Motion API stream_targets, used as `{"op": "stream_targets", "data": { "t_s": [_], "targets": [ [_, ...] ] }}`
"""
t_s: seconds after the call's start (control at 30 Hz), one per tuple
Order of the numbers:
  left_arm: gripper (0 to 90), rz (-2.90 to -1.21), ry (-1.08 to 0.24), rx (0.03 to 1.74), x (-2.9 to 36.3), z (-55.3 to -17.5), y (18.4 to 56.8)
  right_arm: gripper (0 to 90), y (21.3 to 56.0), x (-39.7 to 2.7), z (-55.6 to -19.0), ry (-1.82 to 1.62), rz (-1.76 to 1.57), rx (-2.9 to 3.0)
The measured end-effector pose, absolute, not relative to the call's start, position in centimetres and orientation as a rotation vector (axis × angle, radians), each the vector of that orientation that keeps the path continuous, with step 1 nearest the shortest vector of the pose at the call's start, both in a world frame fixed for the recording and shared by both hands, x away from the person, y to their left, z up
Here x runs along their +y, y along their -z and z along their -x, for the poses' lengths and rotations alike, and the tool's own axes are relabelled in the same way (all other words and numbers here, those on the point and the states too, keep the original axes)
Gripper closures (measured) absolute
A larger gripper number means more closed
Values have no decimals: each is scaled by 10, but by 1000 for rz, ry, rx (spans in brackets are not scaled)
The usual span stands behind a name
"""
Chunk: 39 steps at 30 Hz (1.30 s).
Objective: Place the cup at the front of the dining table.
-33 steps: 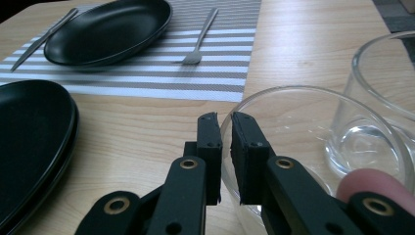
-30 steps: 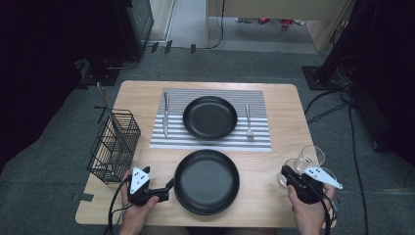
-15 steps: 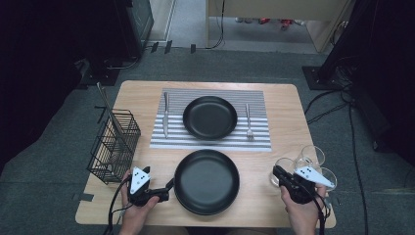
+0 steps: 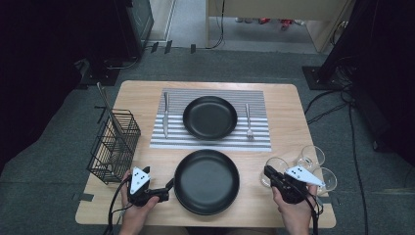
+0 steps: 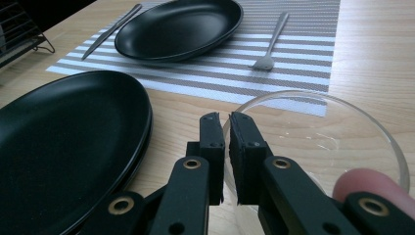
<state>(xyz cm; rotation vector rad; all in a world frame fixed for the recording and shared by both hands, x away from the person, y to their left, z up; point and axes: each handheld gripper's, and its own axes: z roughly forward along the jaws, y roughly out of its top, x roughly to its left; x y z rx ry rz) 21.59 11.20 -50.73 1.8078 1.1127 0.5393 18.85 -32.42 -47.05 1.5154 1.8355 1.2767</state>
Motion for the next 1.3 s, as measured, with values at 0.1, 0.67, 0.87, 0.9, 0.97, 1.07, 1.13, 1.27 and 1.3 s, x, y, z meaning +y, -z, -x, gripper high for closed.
{"op": "stream_targets", "data": {
  "t_s": [0.1, 0.67, 0.87, 0.9, 0.97, 1.07, 1.13, 1.27, 1.3],
  "targets": [
    [22, -1808, -540, 1113, 112, -216, 507, 853, 471, -320, -189, -1282, -1508, 1850],
    [22, -1805, -538, 1112, 112, -216, 507, 856, 471, -295, -192, -1347, -1411, 1938],
    [22, -1805, -537, 1112, 112, -216, 507, 856, 472, -292, -192, -1350, -1401, 1950],
    [22, -1805, -537, 1112, 112, -216, 507, 855, 472, -292, -192, -1352, -1400, 1949],
    [22, -1805, -537, 1112, 112, -216, 507, 851, 472, -292, -192, -1358, -1399, 1948],
    [22, -1805, -536, 1113, 112, -216, 507, 837, 472, -293, -192, -1382, -1399, 1942],
    [22, -1804, -536, 1112, 112, -216, 507, 787, 470, -294, -192, -1403, -1391, 1928],
    [22, -1804, -536, 1113, 113, -216, 507, 694, 465, -298, -190, -1431, -1387, 1905],
    [22, -1805, -536, 1112, 112, -216, 507, 657, 464, -301, -189, -1434, -1394, 1892]
  ]
}}
